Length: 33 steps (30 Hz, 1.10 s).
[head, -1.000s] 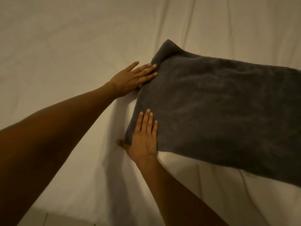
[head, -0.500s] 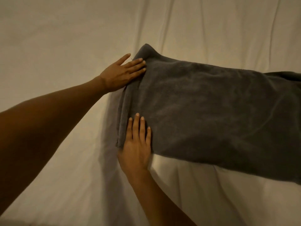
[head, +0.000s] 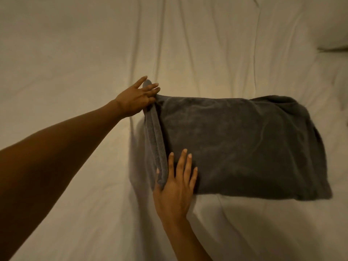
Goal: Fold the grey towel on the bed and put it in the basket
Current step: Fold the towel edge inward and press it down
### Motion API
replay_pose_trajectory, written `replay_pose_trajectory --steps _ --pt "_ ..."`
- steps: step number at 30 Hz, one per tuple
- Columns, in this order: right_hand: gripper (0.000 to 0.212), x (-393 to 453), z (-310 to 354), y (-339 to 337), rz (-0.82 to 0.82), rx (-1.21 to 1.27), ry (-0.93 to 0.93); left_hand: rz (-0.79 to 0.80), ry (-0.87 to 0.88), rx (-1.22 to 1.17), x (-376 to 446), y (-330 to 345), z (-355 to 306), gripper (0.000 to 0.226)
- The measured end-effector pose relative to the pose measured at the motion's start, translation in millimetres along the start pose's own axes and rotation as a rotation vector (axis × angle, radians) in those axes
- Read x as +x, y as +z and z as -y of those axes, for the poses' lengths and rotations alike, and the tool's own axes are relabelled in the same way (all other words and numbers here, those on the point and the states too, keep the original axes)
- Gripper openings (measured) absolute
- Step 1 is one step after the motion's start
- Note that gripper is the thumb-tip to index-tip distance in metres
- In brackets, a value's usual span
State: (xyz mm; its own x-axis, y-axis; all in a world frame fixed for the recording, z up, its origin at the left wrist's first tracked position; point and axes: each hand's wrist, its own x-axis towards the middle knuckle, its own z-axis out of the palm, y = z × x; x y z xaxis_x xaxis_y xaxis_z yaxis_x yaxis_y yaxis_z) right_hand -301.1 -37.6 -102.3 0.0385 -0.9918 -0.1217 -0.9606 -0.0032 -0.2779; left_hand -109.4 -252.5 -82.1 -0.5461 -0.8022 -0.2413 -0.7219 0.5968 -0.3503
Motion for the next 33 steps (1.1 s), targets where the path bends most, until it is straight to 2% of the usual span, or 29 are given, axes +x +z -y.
replay_pose_trajectory --steps 4,8,13,22,33 --pt "0.078 1.8 -29.2 -14.3 -0.036 -0.032 0.076 -0.014 0.056 0.037 35.6 -31.5 -20.1 0.057" --pt "0.068 5.2 -72.9 -25.9 -0.124 -0.06 0.176 -0.098 0.071 -0.014 68.9 -55.9 -46.6 0.05" --pt "0.06 7.1 -127.0 -36.1 -0.212 -0.091 0.24 -0.07 0.079 -0.052 114.8 -91.8 -86.7 0.049" --pt "0.06 3.2 -193.3 -41.0 -0.282 -0.03 0.409 -0.079 0.162 -0.029 184.5 -138.0 -153.0 0.056" --pt "0.062 19.1 -261.6 -63.4 -0.306 -0.026 0.482 -0.071 0.187 0.105 245.8 -173.5 -198.3 0.065"
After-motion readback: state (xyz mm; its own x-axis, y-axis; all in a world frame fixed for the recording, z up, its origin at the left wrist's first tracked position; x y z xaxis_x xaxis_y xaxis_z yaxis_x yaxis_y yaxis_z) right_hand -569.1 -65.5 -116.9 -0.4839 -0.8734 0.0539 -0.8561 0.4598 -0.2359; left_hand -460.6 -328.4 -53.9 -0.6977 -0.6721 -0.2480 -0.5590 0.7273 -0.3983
